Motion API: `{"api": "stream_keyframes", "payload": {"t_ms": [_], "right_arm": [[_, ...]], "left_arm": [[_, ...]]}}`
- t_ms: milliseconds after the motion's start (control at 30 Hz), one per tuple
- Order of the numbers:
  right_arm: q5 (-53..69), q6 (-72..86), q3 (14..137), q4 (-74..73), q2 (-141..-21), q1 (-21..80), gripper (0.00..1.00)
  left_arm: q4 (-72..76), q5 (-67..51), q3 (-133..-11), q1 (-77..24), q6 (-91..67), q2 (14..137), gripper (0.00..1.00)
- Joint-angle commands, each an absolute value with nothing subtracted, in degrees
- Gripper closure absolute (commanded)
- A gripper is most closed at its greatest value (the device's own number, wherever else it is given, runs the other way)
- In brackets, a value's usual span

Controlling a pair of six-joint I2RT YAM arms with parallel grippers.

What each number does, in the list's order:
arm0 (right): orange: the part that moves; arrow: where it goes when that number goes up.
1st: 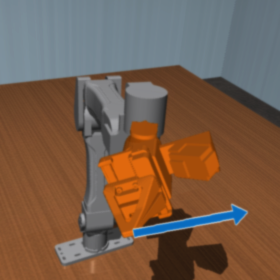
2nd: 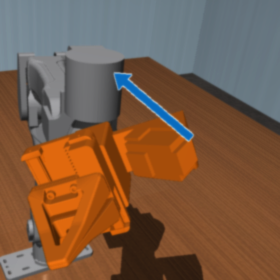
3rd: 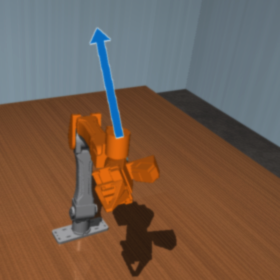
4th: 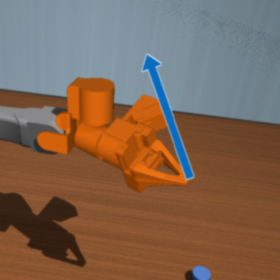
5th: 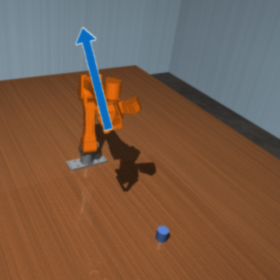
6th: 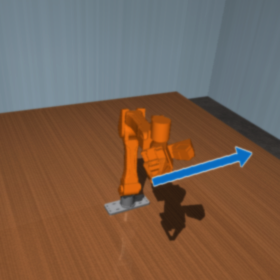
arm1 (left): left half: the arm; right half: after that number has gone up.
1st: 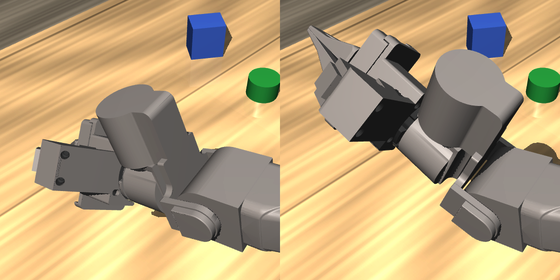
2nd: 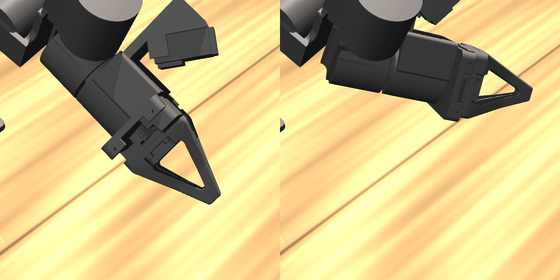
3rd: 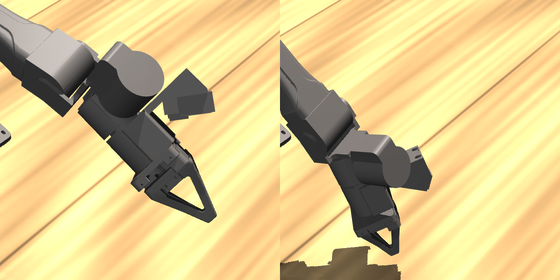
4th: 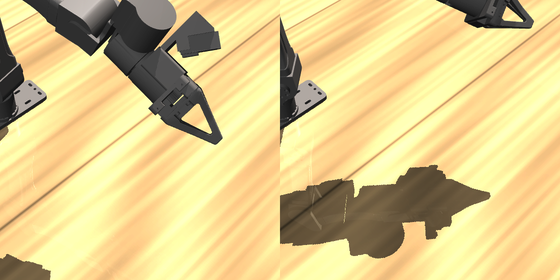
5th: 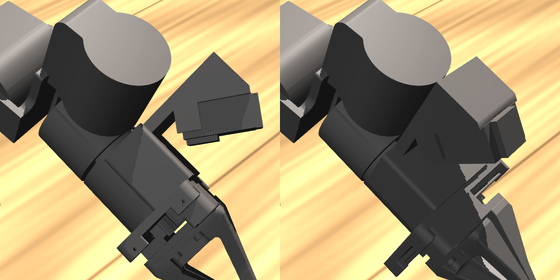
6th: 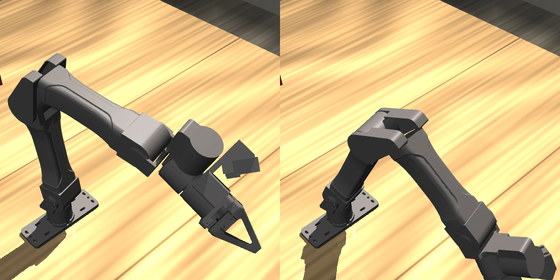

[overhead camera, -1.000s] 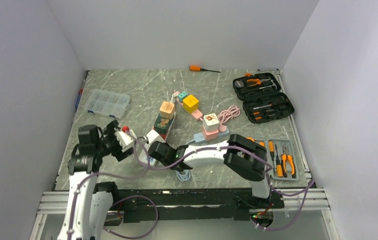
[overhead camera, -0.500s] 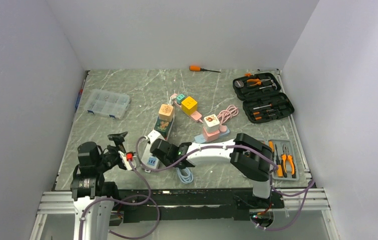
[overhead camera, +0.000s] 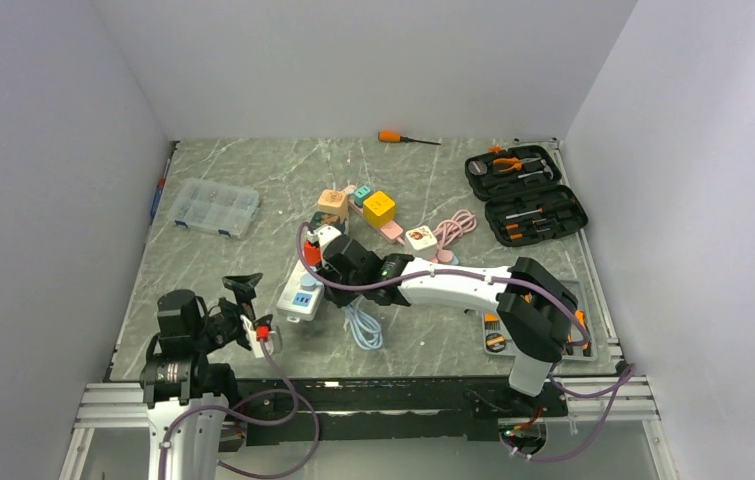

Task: Pull the plug off the socket
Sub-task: Remove the plug from the socket.

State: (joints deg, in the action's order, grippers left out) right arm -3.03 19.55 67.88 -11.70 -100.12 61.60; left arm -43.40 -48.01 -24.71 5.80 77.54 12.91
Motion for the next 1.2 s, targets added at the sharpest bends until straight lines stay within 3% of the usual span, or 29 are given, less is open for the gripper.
{"api": "stream_keyframes", "payload": {"t_ms": [0, 367, 633, 867, 1033, 1167], "right_arm": [[-1.9, 20.9, 71.8, -2.9, -96.1, 60.9, 1.0], [-0.4, 21.9, 74.2, -2.4, -95.9, 60.1, 1.0], [2.9, 23.3, 74.4, -1.1, -95.5, 60.0, 1.0], [4.4, 23.7, 74.5, -0.3, -95.9, 60.1, 1.0], [5.2, 23.7, 75.3, -0.4, -96.7, 60.0, 1.0], [5.7, 23.9, 75.6, -0.2, -97.2, 60.1, 1.0]], "left_arm": [[-51.1, -53.1, -24.4, 5.8, 90.1, 10.6, 0.01], [-50.3, -56.2, -21.2, 5.8, 101.6, 12.5, 0.01], [-28.3, -62.4, -12.9, 5.7, 99.4, 11.3, 0.01], [-24.9, -65.3, -9.6, 5.4, 103.7, 11.6, 0.01], [-25.6, -67.4, -7.7, 5.4, 111.1, 12.3, 0.13], [-27.9, -68.0, -8.0, 5.4, 118.1, 15.7, 0.15]]}}
